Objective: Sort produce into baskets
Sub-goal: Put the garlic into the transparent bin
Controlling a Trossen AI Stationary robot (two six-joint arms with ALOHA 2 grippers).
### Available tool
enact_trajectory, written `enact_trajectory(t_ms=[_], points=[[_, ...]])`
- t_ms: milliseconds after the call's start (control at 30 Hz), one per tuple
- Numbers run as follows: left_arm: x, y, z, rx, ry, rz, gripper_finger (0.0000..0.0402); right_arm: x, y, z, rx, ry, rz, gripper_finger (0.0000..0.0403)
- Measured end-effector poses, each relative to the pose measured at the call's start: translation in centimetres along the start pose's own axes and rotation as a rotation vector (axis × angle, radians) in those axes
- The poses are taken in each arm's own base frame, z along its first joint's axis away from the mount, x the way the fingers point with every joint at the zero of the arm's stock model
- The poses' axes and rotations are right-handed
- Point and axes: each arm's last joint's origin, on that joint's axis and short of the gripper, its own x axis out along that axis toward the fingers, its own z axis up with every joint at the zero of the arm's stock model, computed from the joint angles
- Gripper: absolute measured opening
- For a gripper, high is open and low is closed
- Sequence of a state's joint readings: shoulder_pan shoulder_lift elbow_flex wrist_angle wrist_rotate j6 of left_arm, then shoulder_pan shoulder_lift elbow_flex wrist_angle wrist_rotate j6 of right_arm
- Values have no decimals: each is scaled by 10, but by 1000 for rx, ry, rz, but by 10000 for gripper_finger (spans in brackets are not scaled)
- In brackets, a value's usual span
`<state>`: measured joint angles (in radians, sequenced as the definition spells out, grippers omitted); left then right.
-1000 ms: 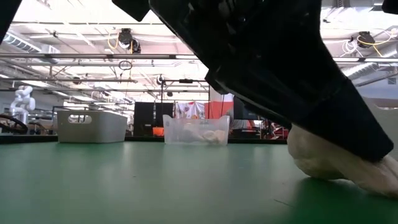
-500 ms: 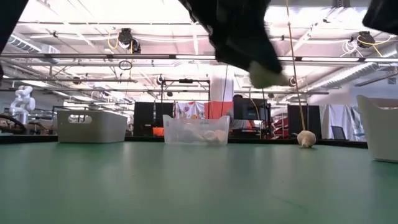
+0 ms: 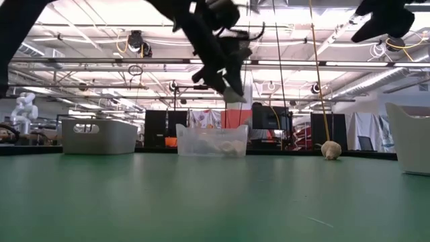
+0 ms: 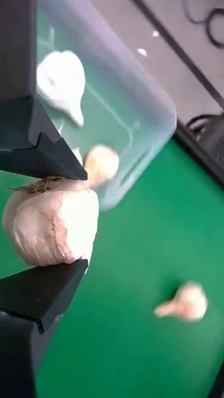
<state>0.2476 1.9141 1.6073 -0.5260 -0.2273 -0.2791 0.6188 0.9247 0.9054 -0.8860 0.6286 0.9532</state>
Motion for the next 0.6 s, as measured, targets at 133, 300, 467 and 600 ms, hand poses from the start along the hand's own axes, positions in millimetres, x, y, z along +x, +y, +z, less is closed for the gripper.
enact_trajectory(t_ms=[133, 300, 467, 600], points=[[14, 35, 8, -72, 5, 14, 209, -3, -17, 4, 71, -37, -108, 293], [25, 72, 12, -152, 17, 60, 209, 0, -29, 7, 112, -26, -201, 293], [30, 97, 13, -229, 25, 71, 209, 6, -38, 15, 196, -78, -279, 293], [31, 104, 14, -234, 28, 62, 209, 9, -45, 21, 250, -103, -332, 293]])
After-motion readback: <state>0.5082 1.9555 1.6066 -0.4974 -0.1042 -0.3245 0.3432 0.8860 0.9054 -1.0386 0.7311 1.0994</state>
